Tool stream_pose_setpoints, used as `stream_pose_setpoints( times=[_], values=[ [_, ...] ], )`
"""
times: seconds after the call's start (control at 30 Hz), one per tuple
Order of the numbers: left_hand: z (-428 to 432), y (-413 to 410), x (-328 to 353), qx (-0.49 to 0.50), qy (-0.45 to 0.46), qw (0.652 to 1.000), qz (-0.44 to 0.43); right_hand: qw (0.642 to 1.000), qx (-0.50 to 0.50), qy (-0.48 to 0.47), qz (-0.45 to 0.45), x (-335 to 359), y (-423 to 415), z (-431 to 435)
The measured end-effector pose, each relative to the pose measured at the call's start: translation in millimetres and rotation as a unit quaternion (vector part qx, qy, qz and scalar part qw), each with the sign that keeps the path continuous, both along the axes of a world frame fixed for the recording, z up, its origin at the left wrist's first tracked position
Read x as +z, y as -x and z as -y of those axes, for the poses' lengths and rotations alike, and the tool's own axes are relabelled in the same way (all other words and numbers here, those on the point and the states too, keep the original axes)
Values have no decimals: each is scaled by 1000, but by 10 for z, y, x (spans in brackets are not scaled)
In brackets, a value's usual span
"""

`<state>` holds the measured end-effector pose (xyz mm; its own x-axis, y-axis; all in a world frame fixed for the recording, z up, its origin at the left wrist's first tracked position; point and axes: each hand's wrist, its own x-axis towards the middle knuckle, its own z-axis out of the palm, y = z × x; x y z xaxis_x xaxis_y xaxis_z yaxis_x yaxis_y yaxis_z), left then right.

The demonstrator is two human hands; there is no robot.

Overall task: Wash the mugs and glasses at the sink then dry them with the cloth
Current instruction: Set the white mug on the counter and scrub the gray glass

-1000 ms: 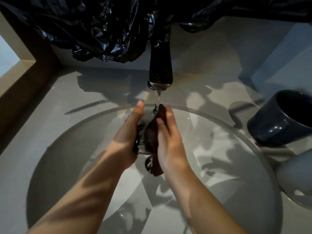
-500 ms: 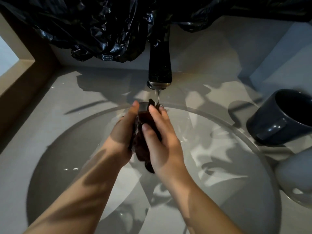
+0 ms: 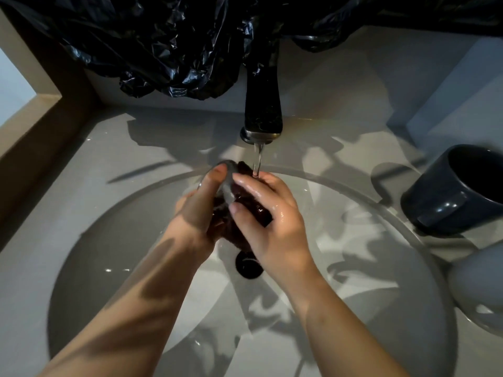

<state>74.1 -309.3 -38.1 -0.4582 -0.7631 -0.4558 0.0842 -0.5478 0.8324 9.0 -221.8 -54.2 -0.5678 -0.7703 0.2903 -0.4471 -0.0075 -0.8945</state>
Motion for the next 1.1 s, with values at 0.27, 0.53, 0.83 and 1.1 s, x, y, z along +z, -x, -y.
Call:
stream_pose_setpoints(
  times=[0.27,0.53,0.83,1.1],
  values=[
    [49,-24,-56,-166,17,986,-9,776,13,-67,627,72,347,-17],
    [32,-93,34,-246,63,964,80,920,-84,-44,379,91,263,-21],
    [-12,-35,-30,-179,1,982,62,992,-2,-13,-126,59,165,-30],
    [-110,60,37,-103,-7,993,51,822,-50,-18,566,197,243,12]
  ],
)
